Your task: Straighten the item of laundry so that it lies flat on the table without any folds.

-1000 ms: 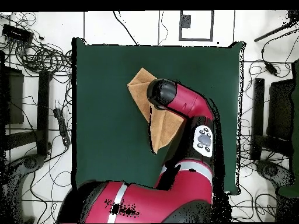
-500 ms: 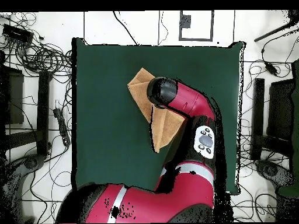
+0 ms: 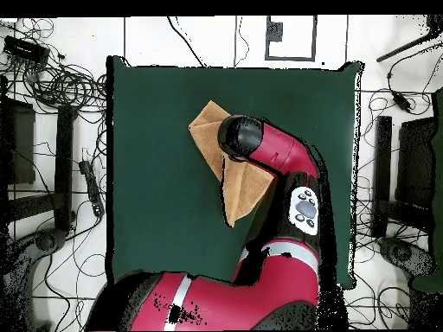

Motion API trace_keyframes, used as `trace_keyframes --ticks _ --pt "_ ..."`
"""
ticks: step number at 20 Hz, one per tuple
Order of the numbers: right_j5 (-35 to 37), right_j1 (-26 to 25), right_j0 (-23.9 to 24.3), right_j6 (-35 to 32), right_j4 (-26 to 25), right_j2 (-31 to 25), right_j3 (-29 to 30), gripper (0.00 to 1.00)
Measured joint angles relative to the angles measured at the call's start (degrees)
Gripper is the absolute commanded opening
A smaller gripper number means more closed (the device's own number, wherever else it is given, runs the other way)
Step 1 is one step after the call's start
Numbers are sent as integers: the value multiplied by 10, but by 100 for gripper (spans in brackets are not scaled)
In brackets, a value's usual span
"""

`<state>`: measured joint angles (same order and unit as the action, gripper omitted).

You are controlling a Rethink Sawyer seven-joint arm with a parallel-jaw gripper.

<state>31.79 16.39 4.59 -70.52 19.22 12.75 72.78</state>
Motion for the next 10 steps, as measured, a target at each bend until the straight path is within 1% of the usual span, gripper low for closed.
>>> trace_keyframes --ticks 10 --pt "0 3 2 0 0 -6 21 0"
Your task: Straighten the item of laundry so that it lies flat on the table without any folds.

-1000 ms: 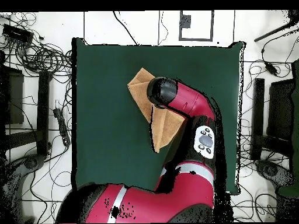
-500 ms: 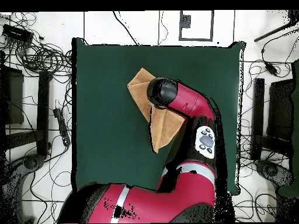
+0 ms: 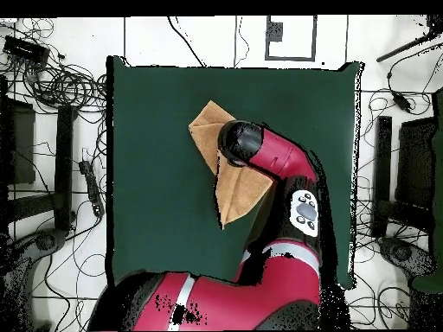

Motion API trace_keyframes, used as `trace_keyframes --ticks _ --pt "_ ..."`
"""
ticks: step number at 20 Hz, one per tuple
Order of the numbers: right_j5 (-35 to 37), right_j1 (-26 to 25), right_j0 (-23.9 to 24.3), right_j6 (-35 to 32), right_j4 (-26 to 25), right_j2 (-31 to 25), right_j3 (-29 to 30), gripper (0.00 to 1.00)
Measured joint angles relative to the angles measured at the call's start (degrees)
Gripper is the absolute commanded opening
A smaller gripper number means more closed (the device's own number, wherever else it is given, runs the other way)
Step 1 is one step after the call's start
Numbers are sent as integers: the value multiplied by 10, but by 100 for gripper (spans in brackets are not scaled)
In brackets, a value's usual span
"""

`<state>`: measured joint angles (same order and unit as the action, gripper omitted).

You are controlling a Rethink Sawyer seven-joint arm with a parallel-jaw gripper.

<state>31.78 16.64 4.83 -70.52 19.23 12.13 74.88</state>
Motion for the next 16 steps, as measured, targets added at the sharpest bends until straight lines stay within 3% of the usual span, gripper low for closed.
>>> trace_keyframes --ticks 16 --pt "0 33 -8 0 0 -8 38 0"
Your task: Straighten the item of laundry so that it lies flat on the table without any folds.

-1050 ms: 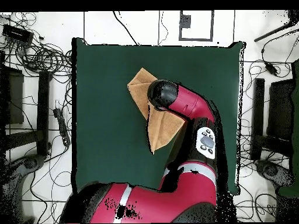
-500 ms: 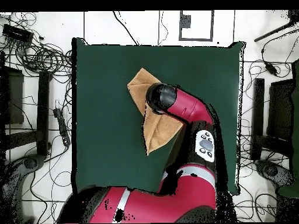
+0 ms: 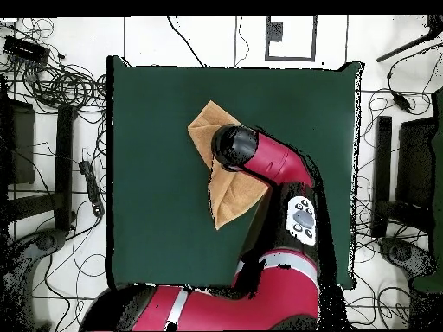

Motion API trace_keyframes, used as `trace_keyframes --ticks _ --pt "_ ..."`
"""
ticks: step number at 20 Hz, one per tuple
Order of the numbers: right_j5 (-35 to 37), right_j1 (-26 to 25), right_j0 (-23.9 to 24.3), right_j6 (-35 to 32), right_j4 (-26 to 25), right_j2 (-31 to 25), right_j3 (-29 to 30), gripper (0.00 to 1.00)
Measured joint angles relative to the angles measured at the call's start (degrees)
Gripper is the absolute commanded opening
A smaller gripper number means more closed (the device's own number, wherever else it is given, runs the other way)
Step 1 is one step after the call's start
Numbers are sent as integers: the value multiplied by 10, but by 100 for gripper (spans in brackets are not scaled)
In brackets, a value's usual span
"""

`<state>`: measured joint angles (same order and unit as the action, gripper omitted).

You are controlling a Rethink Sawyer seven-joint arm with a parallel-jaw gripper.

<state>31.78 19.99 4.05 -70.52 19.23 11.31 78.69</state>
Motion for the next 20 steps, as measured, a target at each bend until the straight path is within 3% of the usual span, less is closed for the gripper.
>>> trace_keyframes --ticks 20 --pt "-51 3 -2 0 11 -43 24 0"
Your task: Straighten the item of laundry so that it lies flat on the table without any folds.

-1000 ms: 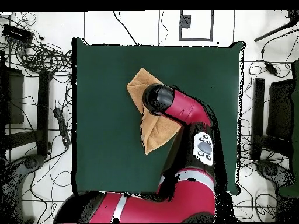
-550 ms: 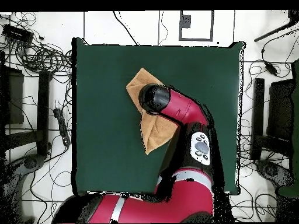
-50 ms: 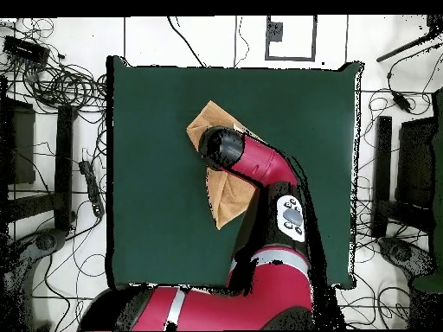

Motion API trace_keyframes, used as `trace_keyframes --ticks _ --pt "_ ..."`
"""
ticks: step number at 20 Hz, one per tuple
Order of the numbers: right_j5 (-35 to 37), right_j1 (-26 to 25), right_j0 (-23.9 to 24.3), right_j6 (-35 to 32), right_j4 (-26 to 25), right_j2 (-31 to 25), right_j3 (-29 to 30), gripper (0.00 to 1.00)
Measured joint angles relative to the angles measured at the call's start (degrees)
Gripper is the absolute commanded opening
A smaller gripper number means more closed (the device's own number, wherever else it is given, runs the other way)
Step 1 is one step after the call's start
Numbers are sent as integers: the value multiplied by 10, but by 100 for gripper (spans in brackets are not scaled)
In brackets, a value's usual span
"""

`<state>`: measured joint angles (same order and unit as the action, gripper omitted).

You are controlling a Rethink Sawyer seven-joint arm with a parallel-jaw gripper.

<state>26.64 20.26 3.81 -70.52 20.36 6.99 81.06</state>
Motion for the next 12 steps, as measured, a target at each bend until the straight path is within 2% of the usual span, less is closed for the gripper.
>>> trace_keyframes --ticks 12 --pt "-1 3 0 0 1 -15 20 0"
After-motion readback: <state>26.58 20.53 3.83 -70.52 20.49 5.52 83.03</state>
